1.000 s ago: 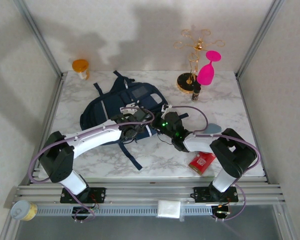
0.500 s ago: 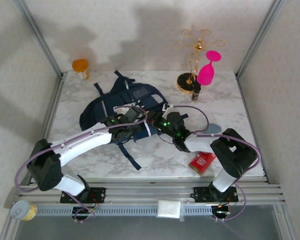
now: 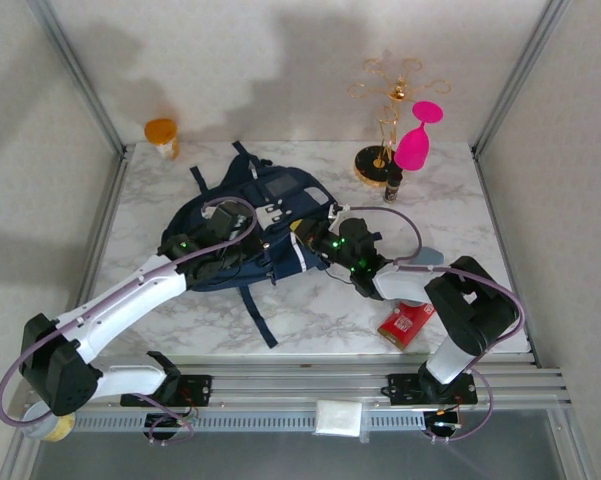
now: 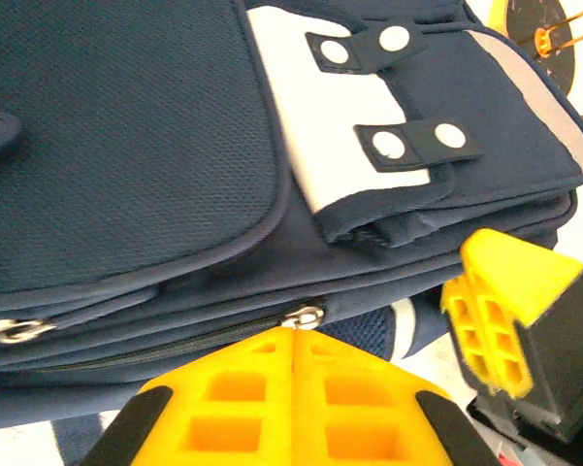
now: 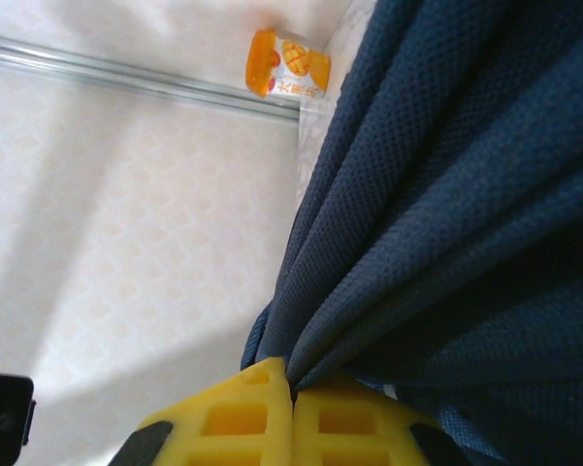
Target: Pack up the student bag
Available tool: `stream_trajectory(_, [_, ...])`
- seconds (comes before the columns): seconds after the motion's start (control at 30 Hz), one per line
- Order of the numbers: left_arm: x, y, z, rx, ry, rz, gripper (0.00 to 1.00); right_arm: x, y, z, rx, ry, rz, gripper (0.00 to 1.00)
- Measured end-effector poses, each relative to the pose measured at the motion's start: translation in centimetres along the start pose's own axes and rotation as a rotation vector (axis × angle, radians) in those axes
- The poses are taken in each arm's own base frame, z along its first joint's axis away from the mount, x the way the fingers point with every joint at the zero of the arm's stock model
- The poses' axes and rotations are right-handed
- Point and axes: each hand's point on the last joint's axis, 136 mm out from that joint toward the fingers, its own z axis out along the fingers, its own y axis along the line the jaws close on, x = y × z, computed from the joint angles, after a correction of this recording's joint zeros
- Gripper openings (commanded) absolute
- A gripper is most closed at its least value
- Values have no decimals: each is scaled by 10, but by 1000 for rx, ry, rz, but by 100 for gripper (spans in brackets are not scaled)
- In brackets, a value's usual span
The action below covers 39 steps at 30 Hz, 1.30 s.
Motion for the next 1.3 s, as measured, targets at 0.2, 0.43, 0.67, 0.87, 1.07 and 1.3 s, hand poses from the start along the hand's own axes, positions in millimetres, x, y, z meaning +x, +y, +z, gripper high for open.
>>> stream_trajectory(0.2, [22,12,4,-25,55,45,11,-13,-4,0,24,-10,9,0])
stream_trajectory(0.43, [54,-10,15,55,97,98,25,-12,-2,1,22,-3,12,0])
stream_trajectory(0.67, [50,-7,31,19,61,99,31,-11,-1,1,22,-1,11,0])
stream_trajectory(0.87, [48,-14,39,40,45,101,32,-9,-1,2,22,0,11,0])
stream_trajectory(1.07, [49,-11,54,20,51,102,31,-8,0,3,21,4,11,0])
stream_trajectory(1.3, [50,-9,59,12,53,67,34,-7,-2,5,24,7,16,0])
